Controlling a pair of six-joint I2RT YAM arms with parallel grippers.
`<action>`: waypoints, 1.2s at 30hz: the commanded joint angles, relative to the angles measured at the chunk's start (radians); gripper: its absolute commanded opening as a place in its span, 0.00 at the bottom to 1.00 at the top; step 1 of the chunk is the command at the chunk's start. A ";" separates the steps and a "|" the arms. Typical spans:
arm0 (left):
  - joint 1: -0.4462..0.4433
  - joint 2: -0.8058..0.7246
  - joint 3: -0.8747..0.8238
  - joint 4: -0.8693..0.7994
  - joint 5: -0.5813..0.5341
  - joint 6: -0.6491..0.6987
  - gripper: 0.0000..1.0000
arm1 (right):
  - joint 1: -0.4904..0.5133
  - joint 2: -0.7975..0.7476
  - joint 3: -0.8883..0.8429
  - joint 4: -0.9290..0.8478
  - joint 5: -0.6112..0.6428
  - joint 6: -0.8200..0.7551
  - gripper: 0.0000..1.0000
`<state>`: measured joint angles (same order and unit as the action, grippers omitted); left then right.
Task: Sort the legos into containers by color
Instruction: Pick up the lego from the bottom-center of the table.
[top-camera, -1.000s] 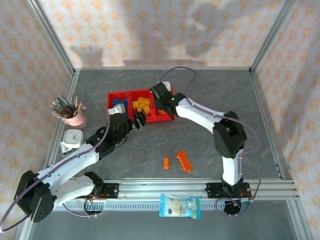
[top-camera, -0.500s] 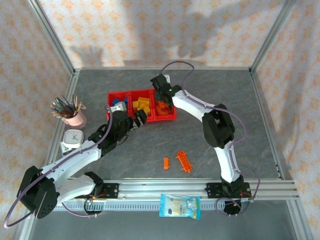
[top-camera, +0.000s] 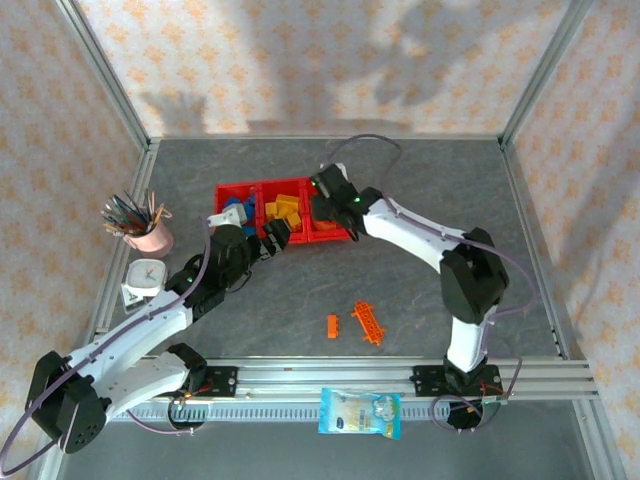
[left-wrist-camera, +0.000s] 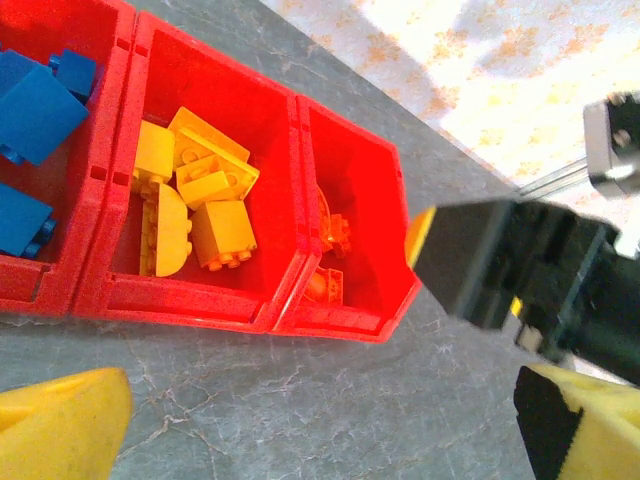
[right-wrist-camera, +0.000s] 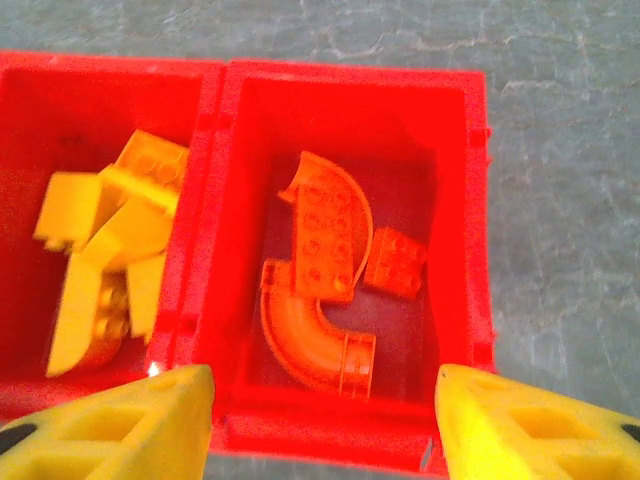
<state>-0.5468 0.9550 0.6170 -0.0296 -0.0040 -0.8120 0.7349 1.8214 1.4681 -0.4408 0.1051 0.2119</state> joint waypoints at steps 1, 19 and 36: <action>0.008 -0.041 -0.035 -0.034 0.015 -0.015 0.99 | 0.034 -0.085 -0.077 -0.020 0.022 0.042 0.61; 0.008 -0.204 -0.132 -0.196 0.046 -0.020 0.99 | 0.378 -0.276 -0.418 -0.140 0.090 0.476 0.70; 0.008 -0.212 -0.164 -0.218 0.113 -0.022 0.99 | 0.526 -0.202 -0.528 -0.133 0.059 0.713 0.56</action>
<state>-0.5468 0.7521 0.4683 -0.2363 0.0914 -0.8368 1.2503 1.6081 0.9634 -0.5793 0.1509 0.8772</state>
